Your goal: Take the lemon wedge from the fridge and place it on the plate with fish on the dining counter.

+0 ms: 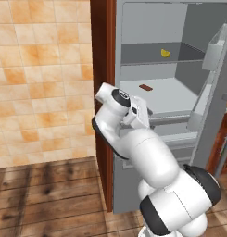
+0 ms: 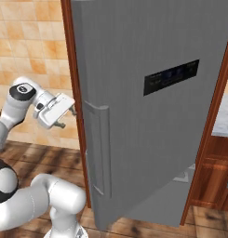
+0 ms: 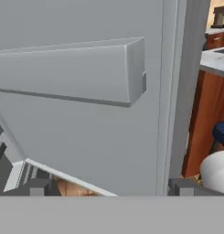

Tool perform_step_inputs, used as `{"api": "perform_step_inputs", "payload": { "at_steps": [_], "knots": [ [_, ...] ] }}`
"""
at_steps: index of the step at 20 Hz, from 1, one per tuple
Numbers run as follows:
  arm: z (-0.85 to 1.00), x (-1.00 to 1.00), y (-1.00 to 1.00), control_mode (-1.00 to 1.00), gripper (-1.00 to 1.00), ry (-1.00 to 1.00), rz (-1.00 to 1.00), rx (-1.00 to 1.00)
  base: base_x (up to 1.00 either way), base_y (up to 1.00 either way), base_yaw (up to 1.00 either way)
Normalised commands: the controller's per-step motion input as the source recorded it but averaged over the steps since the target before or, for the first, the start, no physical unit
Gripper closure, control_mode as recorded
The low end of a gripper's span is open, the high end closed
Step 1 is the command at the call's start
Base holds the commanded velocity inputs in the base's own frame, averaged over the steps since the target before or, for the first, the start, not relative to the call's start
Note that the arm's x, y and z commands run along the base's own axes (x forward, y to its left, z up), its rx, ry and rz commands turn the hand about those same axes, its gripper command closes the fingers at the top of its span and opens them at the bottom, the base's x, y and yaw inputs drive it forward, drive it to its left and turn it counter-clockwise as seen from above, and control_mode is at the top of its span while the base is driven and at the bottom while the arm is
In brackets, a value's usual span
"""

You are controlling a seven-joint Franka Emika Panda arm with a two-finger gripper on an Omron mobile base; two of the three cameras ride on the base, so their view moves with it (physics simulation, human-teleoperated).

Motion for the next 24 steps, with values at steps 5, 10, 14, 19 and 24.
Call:
{"api": "perform_step_inputs", "payload": {
  "at_steps": [5,10,14,19,24],
  "knots": [
    [-0.05,0.04,-0.64,-1.0,-1.0,-0.02,0.0,0.0,0.0,0.0,0.0],
    [-0.01,0.0,-0.73,-1.0,-1.0,-0.06,0.0,0.0,0.0,0.0,0.0],
    [0.0,0.06,-0.64,-1.0,-1.0,-0.02,0.0,0.0,0.0,0.0,0.0],
    [-0.06,0.16,-0.47,-1.0,-1.0,0.0,0.0,0.0,0.0,0.0,0.0],
    [-0.09,0.0,-0.53,-1.0,-1.0,0.0,0.01,0.0,0.0,0.0,0.0]
  ]
}}
